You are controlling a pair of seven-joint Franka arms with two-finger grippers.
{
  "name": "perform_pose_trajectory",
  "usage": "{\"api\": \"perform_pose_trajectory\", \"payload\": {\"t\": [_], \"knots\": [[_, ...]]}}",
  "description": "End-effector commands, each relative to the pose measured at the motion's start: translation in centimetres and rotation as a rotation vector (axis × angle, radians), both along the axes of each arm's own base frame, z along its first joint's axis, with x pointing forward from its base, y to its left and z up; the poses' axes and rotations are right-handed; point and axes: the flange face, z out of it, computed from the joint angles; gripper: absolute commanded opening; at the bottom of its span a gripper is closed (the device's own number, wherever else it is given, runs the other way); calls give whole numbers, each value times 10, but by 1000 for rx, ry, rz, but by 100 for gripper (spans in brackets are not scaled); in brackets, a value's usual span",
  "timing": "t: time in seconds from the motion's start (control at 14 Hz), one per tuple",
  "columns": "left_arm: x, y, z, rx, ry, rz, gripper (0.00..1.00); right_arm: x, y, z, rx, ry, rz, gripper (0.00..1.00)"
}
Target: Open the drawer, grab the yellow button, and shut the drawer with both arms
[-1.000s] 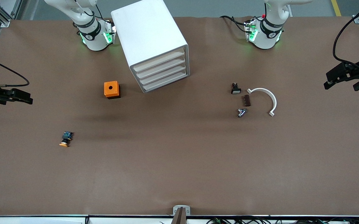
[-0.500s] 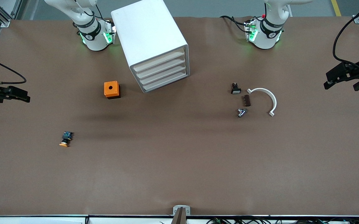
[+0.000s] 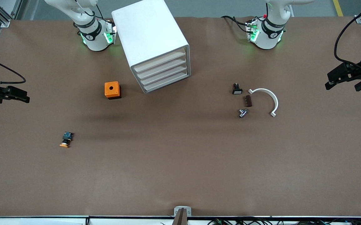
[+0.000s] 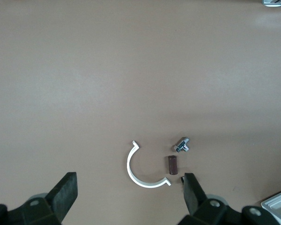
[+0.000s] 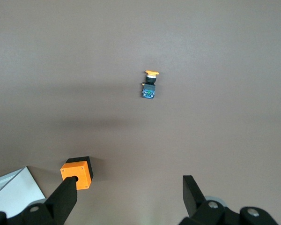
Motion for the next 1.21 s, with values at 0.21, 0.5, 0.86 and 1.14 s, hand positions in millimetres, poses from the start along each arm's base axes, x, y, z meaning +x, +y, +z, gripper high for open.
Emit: {"api": "perform_pose_trajectory", "payload": {"t": [0.21,0.5,0.86,1.14], "knots": [[0,-2,5,18,6,6,100,-2,3,14,3,-10,-11,100],[0,-2,5,18,6,6,100,-14,1,32,3,-35,-14,100],[0,-2,6,18,5,6,99,-37,5,57,4,-22,-9,100],[0,-2,5,18,6,6,99,-44,4,63,5,-19,-13,100]]}}
